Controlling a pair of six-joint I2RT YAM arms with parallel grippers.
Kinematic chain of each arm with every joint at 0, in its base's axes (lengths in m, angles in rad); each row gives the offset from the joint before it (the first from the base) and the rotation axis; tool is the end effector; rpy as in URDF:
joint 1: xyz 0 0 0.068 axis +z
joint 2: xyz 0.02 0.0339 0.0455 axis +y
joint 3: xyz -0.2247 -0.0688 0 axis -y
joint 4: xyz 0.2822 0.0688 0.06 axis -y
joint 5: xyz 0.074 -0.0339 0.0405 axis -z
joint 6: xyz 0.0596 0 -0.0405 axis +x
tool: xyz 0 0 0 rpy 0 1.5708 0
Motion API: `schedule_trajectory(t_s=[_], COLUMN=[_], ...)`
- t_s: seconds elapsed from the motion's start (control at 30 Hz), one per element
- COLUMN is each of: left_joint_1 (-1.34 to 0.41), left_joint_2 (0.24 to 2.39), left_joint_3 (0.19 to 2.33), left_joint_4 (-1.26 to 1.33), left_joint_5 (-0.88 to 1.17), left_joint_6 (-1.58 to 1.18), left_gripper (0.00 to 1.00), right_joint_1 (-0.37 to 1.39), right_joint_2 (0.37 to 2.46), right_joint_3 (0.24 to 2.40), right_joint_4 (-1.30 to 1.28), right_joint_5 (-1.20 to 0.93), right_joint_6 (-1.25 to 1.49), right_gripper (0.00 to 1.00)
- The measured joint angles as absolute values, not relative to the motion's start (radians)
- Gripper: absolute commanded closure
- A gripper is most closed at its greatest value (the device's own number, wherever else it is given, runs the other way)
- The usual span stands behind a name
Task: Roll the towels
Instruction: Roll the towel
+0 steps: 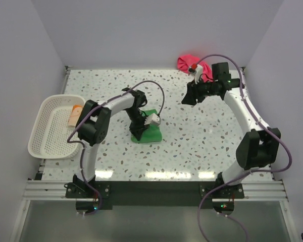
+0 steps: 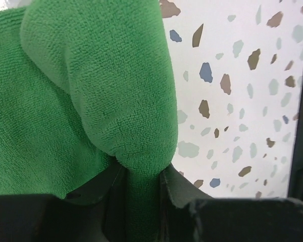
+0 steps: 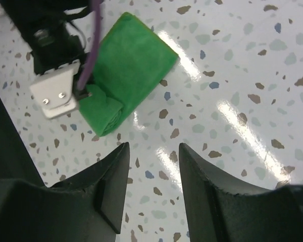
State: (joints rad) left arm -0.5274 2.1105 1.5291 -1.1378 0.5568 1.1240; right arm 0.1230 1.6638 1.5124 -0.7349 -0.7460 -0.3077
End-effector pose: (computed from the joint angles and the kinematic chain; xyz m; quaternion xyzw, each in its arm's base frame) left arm 0.3176 -0.2214 0.0782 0.6910 0.6651 -0.2829 0.0124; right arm 0.3953 0.0896 0.2627 -0.3069 0.8308 0.3130 0.3429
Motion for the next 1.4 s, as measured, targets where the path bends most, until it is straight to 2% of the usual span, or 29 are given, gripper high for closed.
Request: schedule_trajectory(t_s=[0.17, 0.3, 0.47, 0.77, 1.07, 1.4], left_joint_1=[-0.48, -0.459, -0.447, -0.437, -0.432, -0.432], left_joint_2=[2.259, 2.331, 2.361, 2.371, 2.367, 2.371], left_joint_3=[1.71, 1.792, 1.815, 1.815, 1.804, 1.81], left_joint_4=[-1.328, -1.417, -1.45, -1.456, -1.45, -1.454], left_joint_5=[0.645, 0.687, 0.71, 0.731, 0.741, 0.741], left_joint_6=[1.129, 1.133, 1.137, 1.137, 1.137, 1.137], left_gripper=[0.86, 0.85, 0.82, 0.78, 0.78, 0.78], right_joint_1=[0.242, 0.442, 0.657, 0.928, 1.01, 1.022], right_joint_2=[1.536, 1.485, 1.516, 1.665, 1.723, 1.724], right_joint_3=[1.386, 1.268, 1.226, 1.089, 0.974, 0.957], right_joint_4=[-0.722, -0.677, -0.603, -0.315, -0.07, -0.029], right_joint_5=[-0.696, -0.568, -0.411, -0.153, 0.059, 0.096], right_joint_6=[-0.431, -0.487, -0.532, -0.624, -0.674, -0.738], right_gripper=[0.5, 0.4, 0.33, 0.34, 0.33, 0.32])
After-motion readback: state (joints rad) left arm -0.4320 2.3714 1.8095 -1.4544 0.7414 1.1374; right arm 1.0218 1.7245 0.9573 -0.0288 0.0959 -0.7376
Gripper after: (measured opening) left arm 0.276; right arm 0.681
